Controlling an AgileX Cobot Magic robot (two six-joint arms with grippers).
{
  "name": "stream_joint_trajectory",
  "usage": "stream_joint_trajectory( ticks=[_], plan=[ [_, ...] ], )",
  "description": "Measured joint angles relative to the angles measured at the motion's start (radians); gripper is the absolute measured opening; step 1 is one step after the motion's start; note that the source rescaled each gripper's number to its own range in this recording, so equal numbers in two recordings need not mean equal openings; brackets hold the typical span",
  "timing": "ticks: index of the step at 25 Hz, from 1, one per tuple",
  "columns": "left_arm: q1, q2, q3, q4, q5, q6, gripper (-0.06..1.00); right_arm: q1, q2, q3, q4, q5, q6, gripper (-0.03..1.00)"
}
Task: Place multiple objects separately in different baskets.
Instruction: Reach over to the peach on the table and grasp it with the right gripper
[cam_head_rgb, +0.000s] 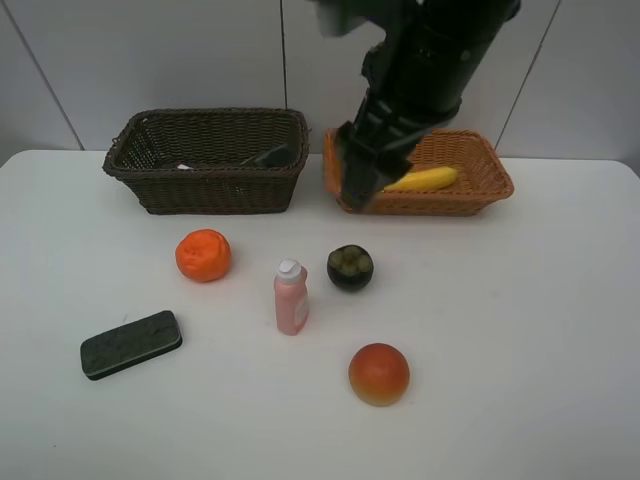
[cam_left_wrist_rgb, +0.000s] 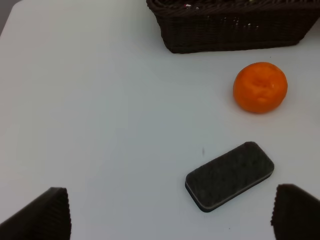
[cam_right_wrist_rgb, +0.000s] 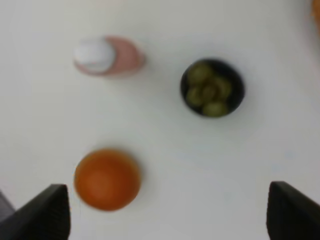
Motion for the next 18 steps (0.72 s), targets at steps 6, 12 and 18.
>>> stream_joint_trajectory(
  ticks=[6, 12, 18],
  plan=[
    [0.000, 0.000, 0.000, 0.000, 0.000, 0.000, 1.00, 0.001, -0.027, 0.299, 0.037, -0.128, 0.002, 0.98],
    [0.000, 0.000, 0.000, 0.000, 0.000, 0.000, 1.00, 0.001, -0.028, 0.495, 0.072, -0.392, 0.003, 0.98],
    [0.000, 0.000, 0.000, 0.000, 0.000, 0.000, 1.00, 0.016, -0.027, 0.572, 0.097, -0.496, 0.000, 0.98]
  ],
)
